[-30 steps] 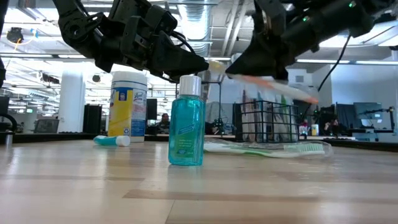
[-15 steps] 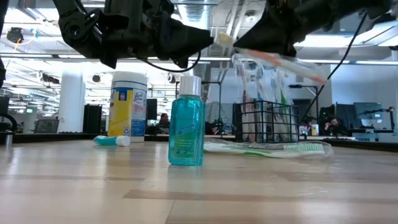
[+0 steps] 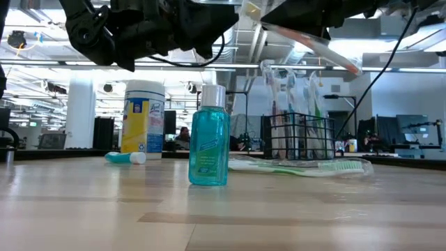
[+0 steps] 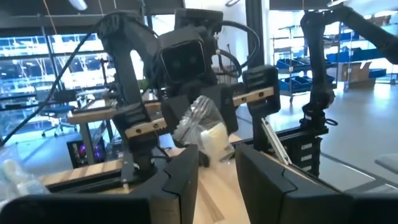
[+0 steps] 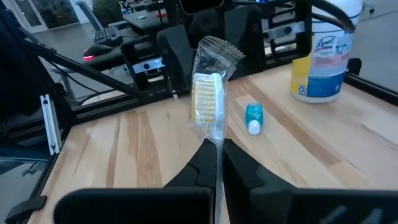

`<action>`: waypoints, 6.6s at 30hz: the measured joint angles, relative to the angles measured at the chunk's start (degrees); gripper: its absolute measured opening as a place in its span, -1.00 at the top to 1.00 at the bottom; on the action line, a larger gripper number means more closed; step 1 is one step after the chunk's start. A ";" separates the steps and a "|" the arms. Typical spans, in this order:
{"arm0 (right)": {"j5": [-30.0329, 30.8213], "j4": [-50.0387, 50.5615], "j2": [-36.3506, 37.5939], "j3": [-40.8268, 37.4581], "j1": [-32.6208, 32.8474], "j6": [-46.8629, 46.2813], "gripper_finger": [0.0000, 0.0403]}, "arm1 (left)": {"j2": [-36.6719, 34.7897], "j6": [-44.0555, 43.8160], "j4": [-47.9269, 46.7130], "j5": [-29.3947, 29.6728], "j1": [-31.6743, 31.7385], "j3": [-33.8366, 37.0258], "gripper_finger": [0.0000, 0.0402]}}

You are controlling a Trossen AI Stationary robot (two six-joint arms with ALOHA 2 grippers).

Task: Pick & Place toothbrushing station
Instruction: Put the orange toothbrush into the mesh organizer

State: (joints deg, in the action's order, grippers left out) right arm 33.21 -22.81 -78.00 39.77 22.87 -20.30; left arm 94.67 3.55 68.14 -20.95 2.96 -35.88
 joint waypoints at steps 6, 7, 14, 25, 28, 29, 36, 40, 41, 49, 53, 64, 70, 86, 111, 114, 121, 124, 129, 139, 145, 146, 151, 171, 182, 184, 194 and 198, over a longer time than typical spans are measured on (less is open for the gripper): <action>-0.20 -0.48 -0.02 0.00 0.00 0.83 1.00 | 0.00 0.01 0.13 0.00 0.00 -1.57 0.50; -0.23 -0.48 -0.02 0.00 0.00 0.83 1.00 | 0.00 0.01 0.11 0.02 0.02 -1.73 0.50; -0.35 -0.56 -0.04 0.00 0.00 1.44 1.00 | 0.00 0.40 -1.59 0.02 1.33 -2.57 0.50; -0.58 -1.44 -0.05 0.00 0.00 2.30 1.00 | 0.00 0.06 -1.24 -3.46 1.40 -3.13 0.50; -0.61 -1.44 -0.07 0.00 -0.05 2.30 1.00 | 0.00 0.05 -1.26 -3.45 0.97 -3.41 0.50; -0.61 -1.46 -0.07 0.00 -0.11 2.32 1.00 | 0.00 0.05 -1.27 -3.42 0.79 -3.64 0.50; -0.63 -1.46 -0.07 0.00 -0.11 2.32 1.00 | 0.00 0.42 -1.26 -3.43 0.55 -3.97 0.50; -0.61 -1.46 -0.07 0.00 -0.11 2.34 1.00 | 0.28 0.53 -1.06 -3.43 0.55 -3.97 0.50; -0.62 -1.48 -0.07 0.00 -0.11 2.34 1.00 | 0.53 0.55 -1.04 -3.43 0.55 -3.97 0.50; -0.61 -1.44 -0.09 0.00 -0.12 2.76 1.00 | 2.89 0.54 -1.26 -4.08 0.55 -5.57 0.51; -0.67 -1.05 -0.09 0.00 -0.11 2.78 1.00 | 2.89 0.47 -1.11 -7.12 0.68 -6.03 0.57; -0.82 -0.54 -0.09 0.00 -0.11 2.89 1.00 | 2.69 0.05 -1.14 -8.01 0.68 -6.03 0.75; -0.78 -0.15 -0.09 0.00 -0.11 2.87 1.00 | 2.29 0.03 -1.00 -9.50 0.68 -6.03 0.88; 0.05 -0.34 -0.09 0.00 -0.17 5.75 0.70 | 2.29 0.27 -2.18 -10.86 1.52 -6.03 1.00; -0.36 0.04 -0.09 0.00 -2.16 8.30 -0.01 | -0.16 -2.09 -3.66 -10.99 3.34 -5.69 1.00; -0.36 -0.14 -0.09 0.00 -2.16 8.27 -0.04 | -0.92 -1.96 -4.31 -10.99 3.34 -5.48 1.00; -0.41 -0.05 -0.09 0.00 -2.75 8.22 -0.03 | -0.94 -0.86 -5.34 -10.99 3.34 -5.48 1.00; -0.83 -0.01 -0.17 0.00 -3.02 6.84 -0.01 | -0.94 -0.83 -5.33 -11.02 3.34 -5.46 1.00; -2.80 -3.16 -3.51 0.04 -4.35 6.56 0.01 | -0.94 -0.83 -5.42 -11.02 3.34 -5.48 1.00; -8.04 -0.95 -7.47 5.03 -6.97 8.69 0.02 | -0.92 -0.50 -6.27 -11.04 3.34 -5.48 1.00; -8.05 -0.23 -7.37 5.38 -6.79 8.68 0.02 | -0.92 -0.37 -6.29 -11.04 3.34 -5.48 1.00; -8.36 0.17 -7.52 5.38 -6.80 8.66 0.02 | -0.92 -0.37 -6.27 -11.05 3.34 -5.48 1.00; -9.37 1.14 -7.56 5.38 -6.74 8.31 0.02 | -0.92 -0.37 -6.25 -11.04 3.34 -5.48 1.00; -9.37 -3.40 -7.56 5.38 -6.82 8.24 0.02 | -0.90 0.90 -6.32 -10.48 3.34 -5.48 1.00; -11.34 -8.37 -13.08 5.38 -7.96 8.53 0.03 | -0.90 1.11 -6.30 -10.26 3.23 -5.48 1.00; -11.33 -7.85 -12.46 5.38 -8.18 8.57 0.06 | -0.90 1.12 -6.35 -10.12 3.23 -5.48 1.00; -12.30 -2.80 -8.52 5.40 -6.73 8.70 0.25 | -0.87 0.94 -6.45 -10.12 3.23 -5.48 1.00; -12.30 -2.84 -8.59 5.40 -6.75 8.70 0.29 | -0.87 0.94 -6.43 -10.12 3.23 -5.48 1.00</action>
State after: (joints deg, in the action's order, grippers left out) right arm 20.91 -25.65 -86.59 45.17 16.12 -11.60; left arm 93.80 4.49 61.71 -31.07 6.20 -41.36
